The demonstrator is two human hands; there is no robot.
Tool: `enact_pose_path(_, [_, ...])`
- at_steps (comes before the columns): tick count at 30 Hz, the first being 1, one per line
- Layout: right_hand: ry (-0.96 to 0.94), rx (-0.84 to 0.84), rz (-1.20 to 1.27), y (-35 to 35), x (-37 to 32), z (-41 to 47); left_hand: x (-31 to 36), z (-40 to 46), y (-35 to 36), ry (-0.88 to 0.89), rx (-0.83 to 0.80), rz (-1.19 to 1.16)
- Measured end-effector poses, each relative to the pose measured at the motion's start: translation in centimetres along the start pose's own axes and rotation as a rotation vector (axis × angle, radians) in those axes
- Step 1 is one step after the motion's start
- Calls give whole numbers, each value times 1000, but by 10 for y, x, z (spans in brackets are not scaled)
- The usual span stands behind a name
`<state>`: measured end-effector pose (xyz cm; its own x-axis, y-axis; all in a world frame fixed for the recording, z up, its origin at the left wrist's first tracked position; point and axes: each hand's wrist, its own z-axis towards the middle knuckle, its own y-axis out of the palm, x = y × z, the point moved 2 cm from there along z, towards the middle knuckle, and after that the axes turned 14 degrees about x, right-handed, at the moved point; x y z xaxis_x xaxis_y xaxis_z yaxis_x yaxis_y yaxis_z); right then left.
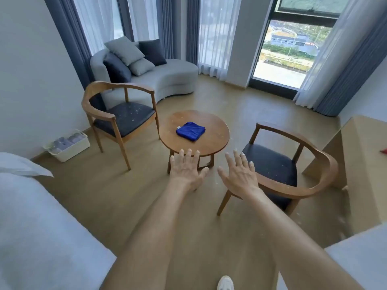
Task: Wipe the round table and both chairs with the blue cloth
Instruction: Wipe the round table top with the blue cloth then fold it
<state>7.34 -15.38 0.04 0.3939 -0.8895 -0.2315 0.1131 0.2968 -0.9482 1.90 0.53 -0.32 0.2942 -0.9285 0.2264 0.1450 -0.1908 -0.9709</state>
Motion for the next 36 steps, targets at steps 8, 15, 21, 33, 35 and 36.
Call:
enact_pose_path(8, [-124,-27,7,41,36,116,10,92,23,-198,2,22])
enact_pose_path(15, [-184,-94,44,73,28,191,-5,149,31,-302,-1,49])
enact_pose_path(21, [-294,-180,68,121,-30,244,-60,195,42,-396,-26,75])
enact_pose_path(33, [-72,-130,60,204,-99,404,-182,400,58,-210,-71,100])
enact_pose_path(35, [-18,-139,44,212,-97,423,-184,429,65,-156,-98,75])
enact_pose_path(36, [14,-143,41,216,-96,432,-184,442,70,-128,-116,64])
